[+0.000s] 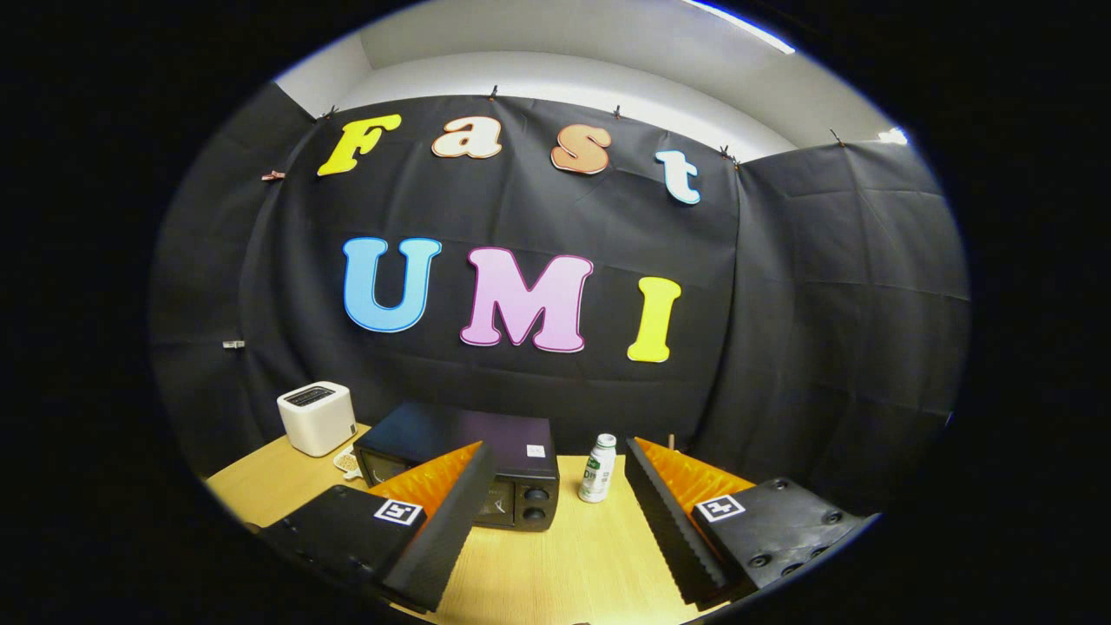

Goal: Open the toaster oven, put the food inside, and close the toaster oven door.

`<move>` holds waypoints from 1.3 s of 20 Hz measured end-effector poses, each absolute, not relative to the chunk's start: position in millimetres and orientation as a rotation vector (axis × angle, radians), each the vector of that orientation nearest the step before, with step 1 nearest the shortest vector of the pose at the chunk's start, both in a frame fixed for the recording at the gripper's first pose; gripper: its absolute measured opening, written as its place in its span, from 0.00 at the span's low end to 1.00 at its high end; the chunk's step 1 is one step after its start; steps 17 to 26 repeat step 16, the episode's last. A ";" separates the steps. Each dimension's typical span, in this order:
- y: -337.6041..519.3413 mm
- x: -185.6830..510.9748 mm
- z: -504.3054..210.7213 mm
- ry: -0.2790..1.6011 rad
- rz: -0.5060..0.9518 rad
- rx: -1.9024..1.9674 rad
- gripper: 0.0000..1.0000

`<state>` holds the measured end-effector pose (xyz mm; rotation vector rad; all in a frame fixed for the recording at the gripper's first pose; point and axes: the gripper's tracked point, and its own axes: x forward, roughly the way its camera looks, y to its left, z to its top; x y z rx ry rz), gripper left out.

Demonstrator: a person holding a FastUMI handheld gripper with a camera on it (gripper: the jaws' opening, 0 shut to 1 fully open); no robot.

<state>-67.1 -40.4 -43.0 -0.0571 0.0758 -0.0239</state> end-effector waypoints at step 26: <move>-51.2 -95.8 -36.2 0.084 -0.034 0.057 0.98</move>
